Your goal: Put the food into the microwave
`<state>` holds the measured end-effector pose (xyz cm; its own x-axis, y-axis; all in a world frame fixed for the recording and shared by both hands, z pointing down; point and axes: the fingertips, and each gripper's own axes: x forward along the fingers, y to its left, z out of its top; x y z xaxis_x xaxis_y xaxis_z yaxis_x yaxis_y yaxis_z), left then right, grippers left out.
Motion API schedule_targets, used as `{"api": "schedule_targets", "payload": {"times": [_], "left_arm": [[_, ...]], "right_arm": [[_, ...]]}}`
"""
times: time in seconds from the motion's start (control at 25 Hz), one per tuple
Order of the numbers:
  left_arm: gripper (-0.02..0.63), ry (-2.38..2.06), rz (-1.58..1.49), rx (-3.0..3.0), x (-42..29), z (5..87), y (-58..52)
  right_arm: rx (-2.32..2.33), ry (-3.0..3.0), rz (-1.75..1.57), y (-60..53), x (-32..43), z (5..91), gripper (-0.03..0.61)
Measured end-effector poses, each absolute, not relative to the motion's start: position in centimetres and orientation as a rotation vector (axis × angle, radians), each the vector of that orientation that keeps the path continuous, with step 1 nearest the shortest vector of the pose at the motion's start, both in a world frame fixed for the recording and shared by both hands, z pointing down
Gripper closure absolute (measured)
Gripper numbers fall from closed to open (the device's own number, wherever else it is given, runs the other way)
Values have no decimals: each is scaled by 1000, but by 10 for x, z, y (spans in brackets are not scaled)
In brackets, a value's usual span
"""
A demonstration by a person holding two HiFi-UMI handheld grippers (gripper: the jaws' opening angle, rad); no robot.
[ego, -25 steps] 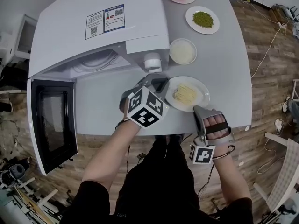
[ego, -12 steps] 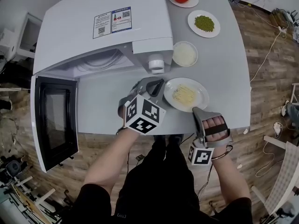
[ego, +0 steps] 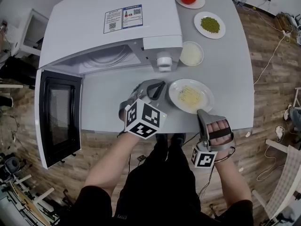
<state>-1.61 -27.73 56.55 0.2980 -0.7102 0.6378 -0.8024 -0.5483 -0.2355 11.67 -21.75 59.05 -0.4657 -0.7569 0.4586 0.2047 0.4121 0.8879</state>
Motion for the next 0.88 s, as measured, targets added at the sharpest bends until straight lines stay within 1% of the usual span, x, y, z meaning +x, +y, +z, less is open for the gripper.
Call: {"api": "schedule_targets", "payload": {"times": [0.56,0.88], "left_arm": [[606,-1511,1024,2423,-15,511,-244],[606,-1568,1053,2373,-17,474,-204]], "right_arm": [[547,-1688,-1312,-204,117,521,555],[528,-1731,-1372,-185,112,478,555]]}}
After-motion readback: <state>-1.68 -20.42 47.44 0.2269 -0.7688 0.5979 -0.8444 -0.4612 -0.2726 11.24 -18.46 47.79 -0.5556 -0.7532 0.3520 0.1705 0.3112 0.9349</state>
